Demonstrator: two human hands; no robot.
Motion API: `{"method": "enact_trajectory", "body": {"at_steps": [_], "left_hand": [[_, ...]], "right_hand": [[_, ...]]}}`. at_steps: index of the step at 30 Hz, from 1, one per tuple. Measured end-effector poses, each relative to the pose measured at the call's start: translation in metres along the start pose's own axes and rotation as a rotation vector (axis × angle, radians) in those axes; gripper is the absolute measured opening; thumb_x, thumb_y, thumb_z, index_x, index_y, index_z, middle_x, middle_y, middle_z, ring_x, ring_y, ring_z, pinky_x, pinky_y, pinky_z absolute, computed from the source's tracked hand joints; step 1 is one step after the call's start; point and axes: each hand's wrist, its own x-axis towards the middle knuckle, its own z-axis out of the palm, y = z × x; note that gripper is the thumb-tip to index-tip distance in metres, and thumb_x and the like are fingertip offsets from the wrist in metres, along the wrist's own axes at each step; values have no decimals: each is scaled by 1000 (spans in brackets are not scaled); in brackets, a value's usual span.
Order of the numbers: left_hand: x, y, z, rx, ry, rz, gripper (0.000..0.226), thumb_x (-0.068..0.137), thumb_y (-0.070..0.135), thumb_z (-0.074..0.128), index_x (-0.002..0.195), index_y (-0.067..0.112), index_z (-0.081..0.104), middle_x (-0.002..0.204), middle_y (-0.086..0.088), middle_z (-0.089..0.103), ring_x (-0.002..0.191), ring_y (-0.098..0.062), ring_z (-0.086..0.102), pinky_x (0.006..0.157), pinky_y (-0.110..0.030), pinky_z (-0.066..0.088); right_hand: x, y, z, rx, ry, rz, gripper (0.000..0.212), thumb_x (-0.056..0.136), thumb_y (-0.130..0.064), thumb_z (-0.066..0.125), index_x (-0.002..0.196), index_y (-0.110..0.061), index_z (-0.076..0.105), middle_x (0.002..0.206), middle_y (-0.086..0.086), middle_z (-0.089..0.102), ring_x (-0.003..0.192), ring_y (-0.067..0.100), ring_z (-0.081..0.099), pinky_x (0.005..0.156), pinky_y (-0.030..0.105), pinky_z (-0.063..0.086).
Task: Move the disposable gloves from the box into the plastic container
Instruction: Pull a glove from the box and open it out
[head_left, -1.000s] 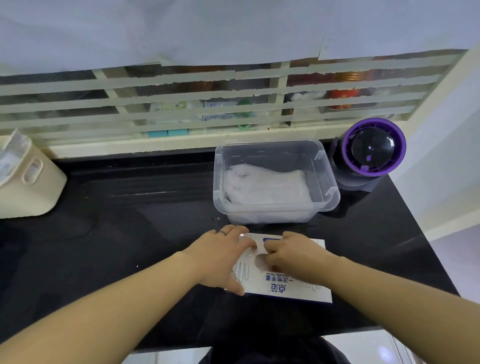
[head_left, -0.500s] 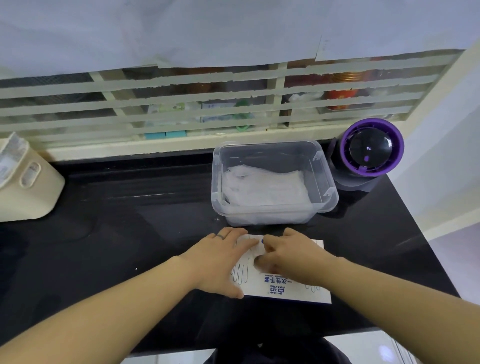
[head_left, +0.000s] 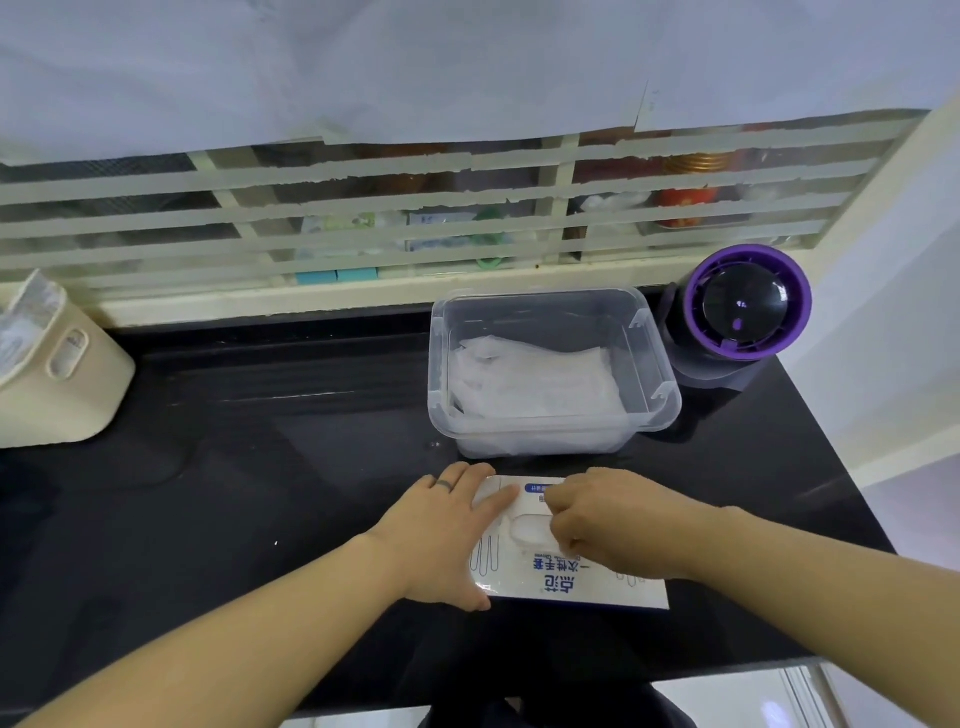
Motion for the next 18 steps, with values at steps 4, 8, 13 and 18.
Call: {"method": "enact_trajectory", "body": {"at_steps": [4, 8, 13, 18], "left_hand": [[-1, 0, 0, 7, -3, -18, 113, 74, 67, 64, 154, 27, -5, 160, -7, -2, 147, -29, 1, 120, -40, 15], [-2, -2, -2, 8, -19, -19, 113, 74, 67, 65, 154, 27, -5, 160, -8, -2, 147, -29, 1, 119, -40, 15], [-1, 0, -3, 22, -27, -23, 114, 74, 66, 66, 154, 26, -4, 160, -10, -1, 147, -30, 2, 119, -41, 18], [-2, 0, -3, 21, -37, -34, 114, 74, 66, 66, 154, 27, -4, 160, -10, -1, 147, -30, 2, 119, -42, 19]], "right_hand": [[1, 2, -21, 117, 64, 216, 20, 98, -26, 46, 101, -19, 64, 106, -6, 52, 88, 14, 50, 76, 28, 44], [2, -2, -10, 267, 176, 374, 22, 98, -34, 47, 116, -26, 58, 121, -11, 50, 94, 7, 50, 84, 24, 46], [4, -12, -3, 138, 103, 277, 40, 94, -40, 54, 133, -34, 52, 133, -13, 47, 118, 12, 44, 95, 26, 38], [10, -16, -6, 121, 247, 216, 19, 97, -29, 50, 103, -20, 66, 104, -6, 60, 99, 16, 50, 83, 27, 40]]}}
